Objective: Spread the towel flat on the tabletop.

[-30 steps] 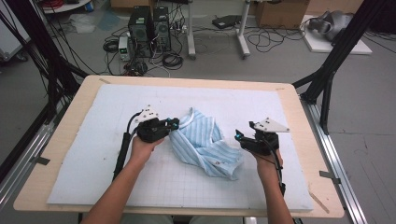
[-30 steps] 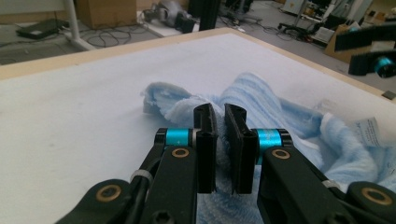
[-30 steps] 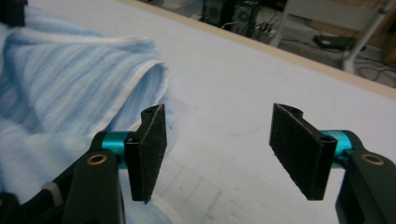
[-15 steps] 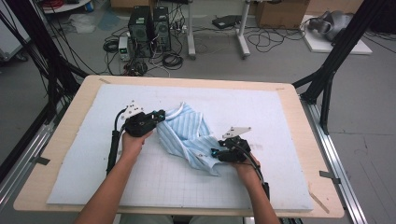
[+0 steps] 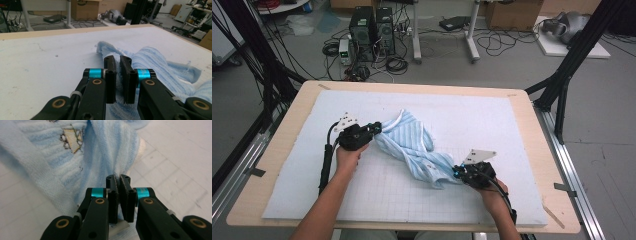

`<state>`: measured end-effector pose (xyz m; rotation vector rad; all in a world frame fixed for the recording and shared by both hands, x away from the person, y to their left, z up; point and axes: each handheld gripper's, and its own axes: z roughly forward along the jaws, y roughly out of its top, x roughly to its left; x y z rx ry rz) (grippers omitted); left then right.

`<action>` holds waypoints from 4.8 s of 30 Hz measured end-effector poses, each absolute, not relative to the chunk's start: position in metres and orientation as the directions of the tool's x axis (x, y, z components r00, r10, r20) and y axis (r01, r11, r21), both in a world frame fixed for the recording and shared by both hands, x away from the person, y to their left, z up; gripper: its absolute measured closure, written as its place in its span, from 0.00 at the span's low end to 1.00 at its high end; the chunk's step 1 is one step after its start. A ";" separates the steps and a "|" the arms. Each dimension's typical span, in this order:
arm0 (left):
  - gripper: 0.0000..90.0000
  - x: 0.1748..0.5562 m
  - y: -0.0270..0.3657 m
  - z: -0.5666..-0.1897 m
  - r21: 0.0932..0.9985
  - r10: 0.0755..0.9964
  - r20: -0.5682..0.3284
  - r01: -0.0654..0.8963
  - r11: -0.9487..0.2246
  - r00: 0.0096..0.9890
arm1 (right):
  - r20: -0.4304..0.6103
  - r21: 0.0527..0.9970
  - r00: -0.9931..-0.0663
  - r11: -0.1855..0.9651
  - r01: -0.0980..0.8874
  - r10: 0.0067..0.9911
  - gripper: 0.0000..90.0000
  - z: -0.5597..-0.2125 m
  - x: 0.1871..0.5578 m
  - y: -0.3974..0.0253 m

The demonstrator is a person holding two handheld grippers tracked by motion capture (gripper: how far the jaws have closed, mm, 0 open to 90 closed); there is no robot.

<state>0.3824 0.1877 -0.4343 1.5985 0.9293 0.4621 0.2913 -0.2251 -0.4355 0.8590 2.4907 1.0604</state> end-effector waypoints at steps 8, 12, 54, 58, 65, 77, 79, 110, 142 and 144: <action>0.89 0.381 0.185 -0.436 0.945 0.779 -0.180 0.326 -0.033 0.601 | -0.041 0.720 -0.809 0.578 0.383 0.587 0.95 -0.432 0.260 -0.239; 0.61 0.381 0.189 -0.435 0.932 0.794 -0.236 0.361 0.022 0.560 | -0.023 0.782 -0.789 0.502 0.368 0.615 0.74 -0.420 0.268 -0.242; 0.50 0.362 0.182 -0.432 0.935 0.754 -0.222 0.354 -0.014 0.618 | -0.158 0.841 -0.386 0.329 0.430 0.909 0.95 -0.400 0.400 -0.226; 0.50 0.360 0.177 -0.431 0.933 0.739 -0.234 0.360 -0.013 0.631 | -0.150 0.863 -0.243 0.247 0.440 0.958 0.94 -0.396 0.398 -0.245; 0.51 0.355 0.162 -0.431 0.931 0.694 -0.238 0.363 -0.036 0.680 | -0.101 0.854 -0.253 0.214 0.475 0.962 0.72 -0.400 0.395 -0.254; 0.76 0.346 0.121 -0.429 0.940 0.580 -0.189 0.318 -0.128 0.793 | -0.084 0.880 -0.368 0.242 0.409 0.926 0.61 -0.399 0.363 -0.255; 0.71 0.345 0.113 -0.429 0.935 0.584 -0.182 0.322 -0.145 0.791 | -0.068 0.887 -0.383 0.231 0.399 0.921 0.61 -0.398 0.357 -0.258; 0.93 0.368 0.157 -0.439 0.900 0.732 -0.179 0.410 -0.148 0.657 | -0.061 0.860 -0.540 0.319 0.398 0.840 0.63 -0.416 0.342 -0.232; 0.49 0.353 0.203 -0.429 0.925 0.785 -0.197 0.376 -0.049 0.587 | -0.058 0.740 -0.732 0.522 0.424 0.678 0.96 -0.442 0.371 -0.130; 0.49 0.352 0.203 -0.432 0.923 0.781 -0.196 0.381 -0.058 0.593 | -0.092 0.752 -0.707 0.514 0.412 0.701 0.96 -0.437 0.369 -0.136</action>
